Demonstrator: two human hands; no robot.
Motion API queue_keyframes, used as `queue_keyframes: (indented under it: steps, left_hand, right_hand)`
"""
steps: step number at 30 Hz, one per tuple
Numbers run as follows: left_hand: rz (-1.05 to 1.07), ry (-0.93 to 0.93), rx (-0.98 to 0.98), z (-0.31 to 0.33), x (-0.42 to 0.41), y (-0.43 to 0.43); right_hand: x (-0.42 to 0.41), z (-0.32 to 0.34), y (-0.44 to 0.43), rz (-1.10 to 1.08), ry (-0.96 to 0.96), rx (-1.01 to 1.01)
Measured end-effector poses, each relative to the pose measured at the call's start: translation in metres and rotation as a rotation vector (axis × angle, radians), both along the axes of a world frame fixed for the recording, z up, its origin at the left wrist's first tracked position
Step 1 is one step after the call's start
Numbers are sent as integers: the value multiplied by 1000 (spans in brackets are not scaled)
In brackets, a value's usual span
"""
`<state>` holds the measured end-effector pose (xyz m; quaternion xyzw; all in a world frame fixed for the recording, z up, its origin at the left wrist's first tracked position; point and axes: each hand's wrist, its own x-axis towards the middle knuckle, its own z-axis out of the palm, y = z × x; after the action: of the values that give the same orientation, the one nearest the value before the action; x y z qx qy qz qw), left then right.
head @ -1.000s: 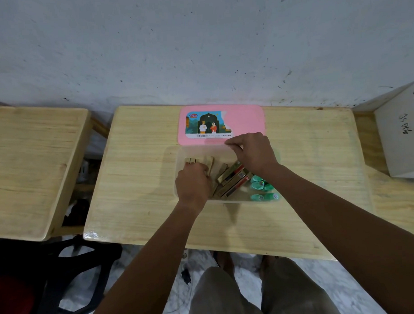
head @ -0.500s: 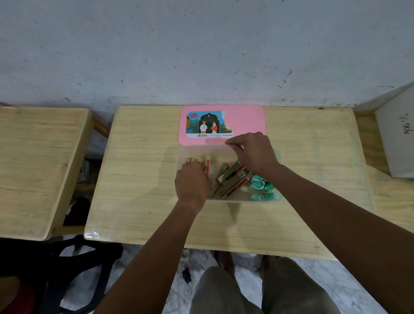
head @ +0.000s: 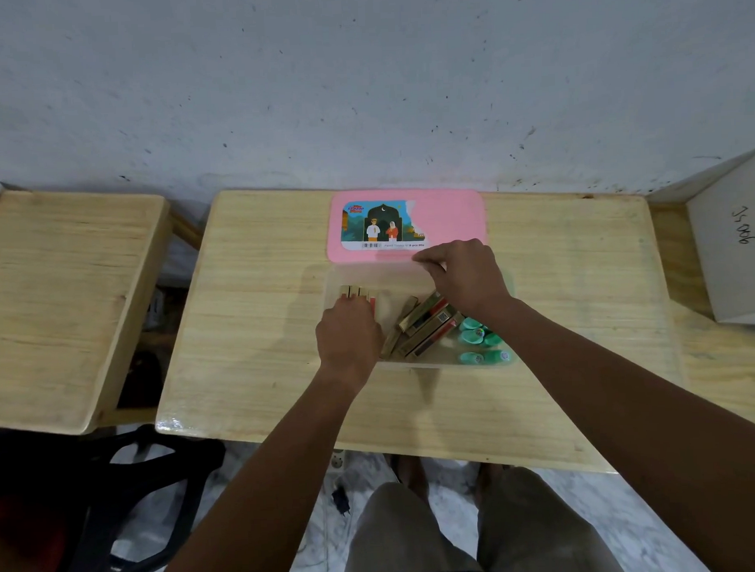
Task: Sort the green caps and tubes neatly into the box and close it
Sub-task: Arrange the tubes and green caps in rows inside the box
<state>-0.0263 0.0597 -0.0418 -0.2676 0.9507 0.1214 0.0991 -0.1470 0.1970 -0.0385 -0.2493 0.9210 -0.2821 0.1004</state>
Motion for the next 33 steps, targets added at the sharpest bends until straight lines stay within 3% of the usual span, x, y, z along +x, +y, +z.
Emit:
queue_keyframes:
  steps: [16, 24, 33]
  left_hand:
    - [-9, 3, 47, 3, 2, -3]
    - [16, 17, 335, 5, 2, 8]
    - [75, 8, 275, 11, 2, 14]
  right_hand:
    - [1, 1, 1, 9, 10, 9]
    - [2, 2, 0, 12, 10, -13]
    - [2, 2, 0, 9, 10, -14]
